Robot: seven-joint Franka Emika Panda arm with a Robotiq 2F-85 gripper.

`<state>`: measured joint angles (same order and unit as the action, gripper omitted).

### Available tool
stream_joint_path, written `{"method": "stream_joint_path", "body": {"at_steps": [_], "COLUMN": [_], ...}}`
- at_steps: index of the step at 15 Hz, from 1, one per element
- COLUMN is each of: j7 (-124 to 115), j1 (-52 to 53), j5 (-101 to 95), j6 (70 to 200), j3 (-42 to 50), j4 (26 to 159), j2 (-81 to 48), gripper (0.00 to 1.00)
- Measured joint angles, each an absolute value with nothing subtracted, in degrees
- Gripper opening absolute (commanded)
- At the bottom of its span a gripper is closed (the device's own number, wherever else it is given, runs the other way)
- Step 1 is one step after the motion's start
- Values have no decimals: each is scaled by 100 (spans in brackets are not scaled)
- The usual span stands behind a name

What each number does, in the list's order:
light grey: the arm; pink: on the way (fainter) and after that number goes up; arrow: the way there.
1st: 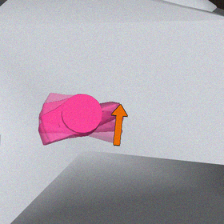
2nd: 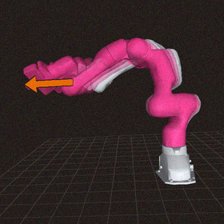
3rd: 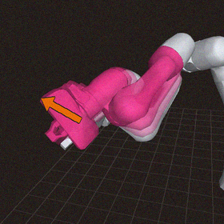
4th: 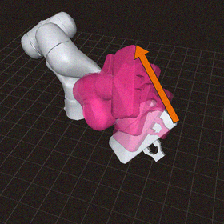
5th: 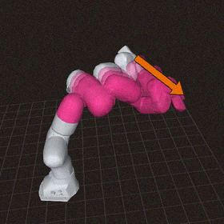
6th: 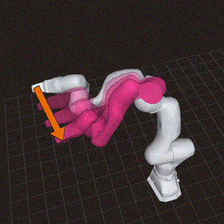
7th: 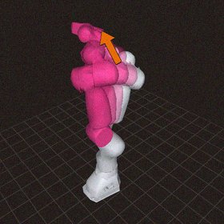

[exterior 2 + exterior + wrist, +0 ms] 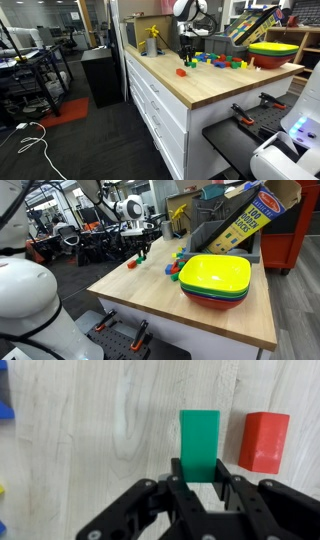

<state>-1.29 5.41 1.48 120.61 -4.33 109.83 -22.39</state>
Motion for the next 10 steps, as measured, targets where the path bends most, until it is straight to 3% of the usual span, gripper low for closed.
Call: {"method": "stream_joint_path", "body": {"at_steps": [10], "j7": [-1144], "j1": [758], "j5": [235], "j6": [12579], "j3": [-442], "j4": [11169], "j2": [-2242], "gripper": [8]}}
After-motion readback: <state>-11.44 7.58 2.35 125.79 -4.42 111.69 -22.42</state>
